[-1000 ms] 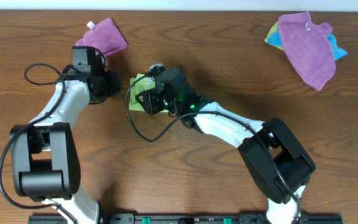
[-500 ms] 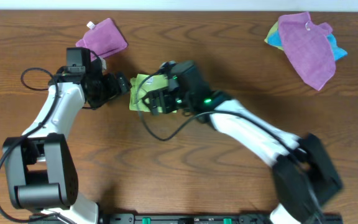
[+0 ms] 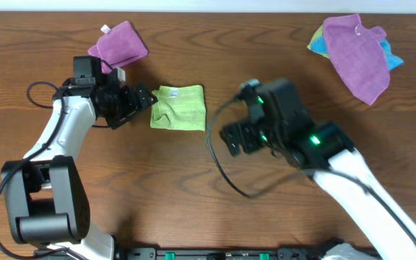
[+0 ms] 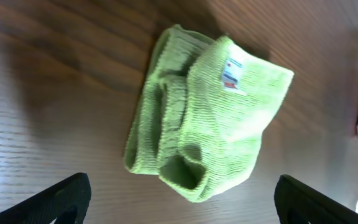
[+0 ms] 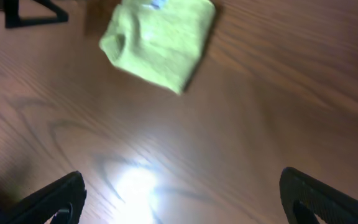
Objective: Fold the cloth
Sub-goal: 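Release the cloth with the right gripper and retract it to rest, then grasp the folded green cloth bundle with the left gripper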
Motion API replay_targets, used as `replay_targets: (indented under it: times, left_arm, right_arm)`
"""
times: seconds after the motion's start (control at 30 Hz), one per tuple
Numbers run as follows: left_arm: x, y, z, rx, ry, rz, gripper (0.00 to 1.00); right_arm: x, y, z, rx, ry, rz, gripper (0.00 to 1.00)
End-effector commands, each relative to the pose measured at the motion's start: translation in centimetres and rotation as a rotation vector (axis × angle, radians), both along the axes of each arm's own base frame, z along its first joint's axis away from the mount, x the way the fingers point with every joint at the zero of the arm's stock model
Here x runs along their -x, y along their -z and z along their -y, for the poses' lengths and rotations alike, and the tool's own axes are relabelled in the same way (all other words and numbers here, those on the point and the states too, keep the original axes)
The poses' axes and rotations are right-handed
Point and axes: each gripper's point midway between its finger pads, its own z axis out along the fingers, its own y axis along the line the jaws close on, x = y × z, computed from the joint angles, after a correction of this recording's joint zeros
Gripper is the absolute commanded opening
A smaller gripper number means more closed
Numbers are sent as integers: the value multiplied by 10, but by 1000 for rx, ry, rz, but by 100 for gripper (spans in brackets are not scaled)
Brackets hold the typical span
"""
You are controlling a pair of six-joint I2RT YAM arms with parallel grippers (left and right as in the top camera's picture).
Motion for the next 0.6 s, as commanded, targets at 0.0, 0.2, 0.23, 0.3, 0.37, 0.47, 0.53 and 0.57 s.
replay_targets:
  times: [0.0, 0.2, 0.23, 0.3, 0.37, 0.47, 0.53, 0.57]
  left_arm:
    - [15, 6, 15, 40, 33, -31, 96]
    - [28, 22, 23, 55, 15, -74, 95]
    - [29, 24, 23, 58, 7, -80, 95]
    - [30, 28, 24, 65, -13, -93, 95]
    - [32, 31, 24, 74, -31, -103, 95]
    - [36, 38, 28, 98, -46, -115, 96]
    - [37, 42, 28, 107, -66, -119, 95]
    - [37, 44, 29, 112, -76, -119, 95]
  right_arm:
    - [20, 4, 37, 28, 78, 33, 99]
    - [71, 4, 81, -91, 209, 91, 99]
    - [79, 3, 87, -119, 237, 109, 99]
    - [94, 2, 96, -172, 282, 136, 99]
    - [108, 4, 104, -214, 323, 147, 99]
    - [128, 13, 118, -255, 397, 147, 99]
    - [134, 10, 121, -297, 417, 175, 99]
    - [136, 6, 122, -311, 416, 200, 99]
